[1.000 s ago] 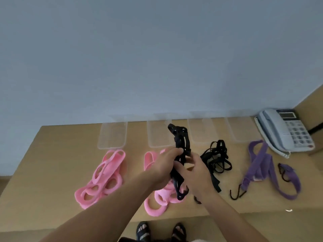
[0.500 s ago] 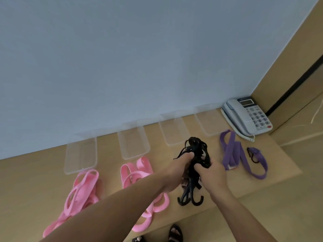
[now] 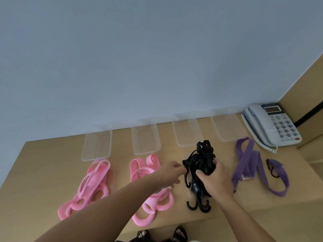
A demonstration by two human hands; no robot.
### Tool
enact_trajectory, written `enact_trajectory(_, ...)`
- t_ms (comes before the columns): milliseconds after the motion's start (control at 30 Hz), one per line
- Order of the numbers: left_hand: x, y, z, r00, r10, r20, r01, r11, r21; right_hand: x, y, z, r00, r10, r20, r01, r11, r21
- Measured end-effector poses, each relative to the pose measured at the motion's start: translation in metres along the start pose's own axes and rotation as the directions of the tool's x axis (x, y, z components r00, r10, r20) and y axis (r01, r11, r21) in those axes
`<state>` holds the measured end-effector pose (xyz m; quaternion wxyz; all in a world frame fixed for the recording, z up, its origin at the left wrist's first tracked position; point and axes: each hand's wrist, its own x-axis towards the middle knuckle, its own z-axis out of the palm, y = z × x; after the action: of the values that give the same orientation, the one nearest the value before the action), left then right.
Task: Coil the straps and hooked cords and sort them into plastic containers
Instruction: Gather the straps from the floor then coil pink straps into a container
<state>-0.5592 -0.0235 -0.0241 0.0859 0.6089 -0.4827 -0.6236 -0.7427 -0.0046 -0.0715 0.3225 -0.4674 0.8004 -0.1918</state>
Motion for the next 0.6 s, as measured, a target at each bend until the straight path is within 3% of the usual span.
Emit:
enact_trajectory(200,0.002,-0.005,0.006,0.986,0.041,-0.162,-0.051,0.997,-0.057,-0.011,-0.003,-0.013,0.970,-0.156,-0.184,0.158,0.987,-0.003)
enact_trajectory(333,-0.006,-0.010,0.001,0.957,0.054,-0.285,-0.093,0.988,-0.126,-0.015,-0.020,-0.016,0.907,-0.359,-0.219,0.369,0.929,0.005)
enact_trajectory(467,-0.023,-0.021,-0.012,0.919,0.055,-0.390,-0.106,0.988,-0.109,-0.029,-0.046,-0.003,0.800,-0.587,-0.126,0.580,0.810,-0.090)
enact_trajectory(600,-0.063,-0.049,-0.037,0.854,0.069,-0.516,-0.091,0.996,-0.017,-0.049,-0.082,0.022,0.726,-0.667,0.166,0.687,0.715,-0.133)
